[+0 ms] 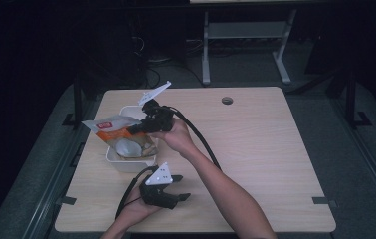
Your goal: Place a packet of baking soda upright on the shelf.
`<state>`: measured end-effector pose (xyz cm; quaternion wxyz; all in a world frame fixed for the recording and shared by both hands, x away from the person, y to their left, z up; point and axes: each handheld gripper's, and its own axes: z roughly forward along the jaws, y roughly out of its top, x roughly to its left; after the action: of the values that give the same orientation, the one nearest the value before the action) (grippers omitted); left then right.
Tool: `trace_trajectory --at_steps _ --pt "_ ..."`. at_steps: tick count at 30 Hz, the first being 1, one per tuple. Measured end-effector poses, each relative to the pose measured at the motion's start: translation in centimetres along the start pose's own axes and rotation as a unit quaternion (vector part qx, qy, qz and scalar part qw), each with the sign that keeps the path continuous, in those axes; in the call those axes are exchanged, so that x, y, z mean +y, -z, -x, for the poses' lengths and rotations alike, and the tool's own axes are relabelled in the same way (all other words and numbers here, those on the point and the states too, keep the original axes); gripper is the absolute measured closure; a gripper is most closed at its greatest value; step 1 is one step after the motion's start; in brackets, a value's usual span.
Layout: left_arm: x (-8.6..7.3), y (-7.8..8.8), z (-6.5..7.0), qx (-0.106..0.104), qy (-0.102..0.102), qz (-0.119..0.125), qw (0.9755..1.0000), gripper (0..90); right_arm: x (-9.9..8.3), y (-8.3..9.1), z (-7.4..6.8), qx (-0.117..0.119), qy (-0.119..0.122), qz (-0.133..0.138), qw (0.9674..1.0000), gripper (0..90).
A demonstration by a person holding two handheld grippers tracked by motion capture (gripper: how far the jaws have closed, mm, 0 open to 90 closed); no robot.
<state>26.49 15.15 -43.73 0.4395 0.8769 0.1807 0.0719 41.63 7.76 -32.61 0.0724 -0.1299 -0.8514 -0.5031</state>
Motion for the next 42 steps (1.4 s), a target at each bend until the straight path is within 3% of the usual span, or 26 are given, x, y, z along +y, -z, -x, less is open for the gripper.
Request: trace_trajectory --at_steps 9,18,24,28,32,42 --pt "0.0 0.0 0.1 0.001 -0.006 -0.003 1.0 36.1 -0.2 -1.1 -0.1 0.009 -0.001 -0.007 0.9999 89.7" --pt "0.0 0.0 0.1 0.001 -0.004 -0.002 1.0 36.1 -1.8 -2.3 0.9 0.012 -0.022 -0.006 0.9997 89.4" --pt "0.0 0.0 0.1 0.0 -0.005 -0.002 1.0 36.1 -2.4 -2.7 1.1 0.011 -0.023 -0.012 0.9996 83.4" --pt "0.0 0.0 0.2 0.0 -0.007 -0.002 1.0 36.1 -3.0 -2.6 1.1 0.001 -0.014 -0.045 0.9989 76.2" --pt "0.1 -0.1 0.2 -0.001 -0.01 -0.003 0.9999 36.1 -3.7 -2.7 1.0 -0.01 -0.001 -0.07 0.9975 77.1" --pt "0.0 -0.2 0.3 -0.002 -0.007 -0.003 1.0 36.1 -5.2 -3.0 1.3 -0.018 0.006 -0.099 0.995 87.9"
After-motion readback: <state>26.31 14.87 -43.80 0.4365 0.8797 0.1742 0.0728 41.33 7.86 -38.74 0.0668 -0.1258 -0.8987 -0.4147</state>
